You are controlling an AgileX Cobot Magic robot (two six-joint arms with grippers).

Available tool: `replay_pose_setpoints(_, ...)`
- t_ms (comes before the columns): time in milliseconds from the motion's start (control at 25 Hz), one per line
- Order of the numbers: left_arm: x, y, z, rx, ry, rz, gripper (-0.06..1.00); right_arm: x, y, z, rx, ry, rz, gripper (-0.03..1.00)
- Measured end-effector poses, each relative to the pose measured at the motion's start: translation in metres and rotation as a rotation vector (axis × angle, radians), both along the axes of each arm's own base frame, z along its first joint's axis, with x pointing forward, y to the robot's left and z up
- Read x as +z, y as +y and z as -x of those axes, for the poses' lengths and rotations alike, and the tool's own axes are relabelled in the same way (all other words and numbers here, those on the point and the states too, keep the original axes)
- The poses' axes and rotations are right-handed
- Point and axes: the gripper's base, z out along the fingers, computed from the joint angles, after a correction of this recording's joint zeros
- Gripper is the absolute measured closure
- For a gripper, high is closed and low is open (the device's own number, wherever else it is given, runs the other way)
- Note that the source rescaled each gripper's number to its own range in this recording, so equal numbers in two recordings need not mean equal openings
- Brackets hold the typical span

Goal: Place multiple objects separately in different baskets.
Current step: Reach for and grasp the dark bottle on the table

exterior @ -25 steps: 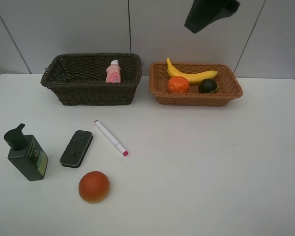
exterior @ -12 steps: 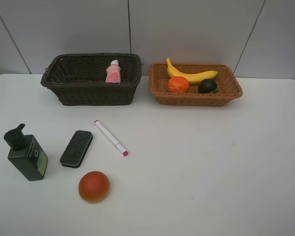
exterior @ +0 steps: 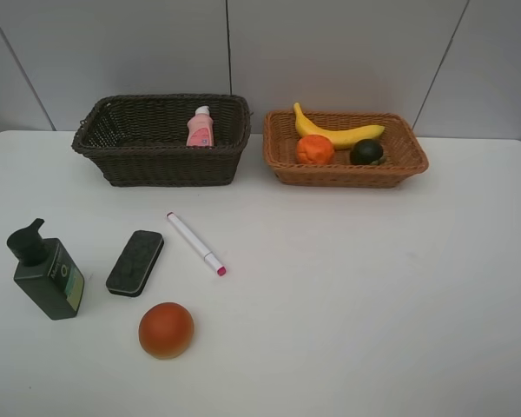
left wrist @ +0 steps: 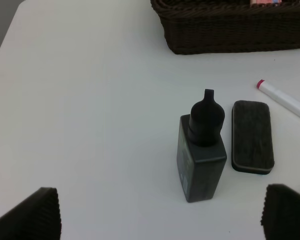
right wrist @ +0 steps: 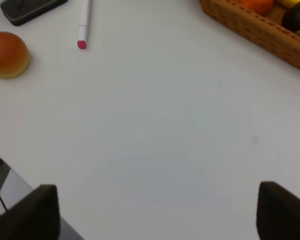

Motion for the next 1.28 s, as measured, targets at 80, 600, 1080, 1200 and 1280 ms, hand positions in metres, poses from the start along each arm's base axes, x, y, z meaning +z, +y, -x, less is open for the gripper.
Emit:
replay_pose_setpoints(80, 0.000, 0.000, 0.000, 0.000, 0.000, 0.000, -0.06, -0.007, 0.002, -0.001, 0.005, -0.026, -0.027, -0.01)
replay_pose_setpoints(600, 0.000, 0.000, 0.000, 0.000, 0.000, 0.000, -0.06, -0.008, -0.001, -0.004, -0.060, -0.089, -0.019, -0.01)
replay_pose_setpoints(1080, 0.000, 0.000, 0.000, 0.000, 0.000, 0.000, -0.06, -0.008, -0.009, 0.017, -0.715, -0.207, -0.027, -0.01)
replay_pose_setpoints(1200, 0.000, 0.000, 0.000, 0.000, 0.000, 0.000, -0.06, -0.008, -0.008, 0.018, -0.775, -0.208, -0.020, -0.01)
replay_pose_setpoints(1280, 0.000, 0.000, 0.000, 0.000, 0.000, 0.000, -0.06, -0.008, -0.008, 0.018, -0.780, -0.207, -0.021, -0.01)
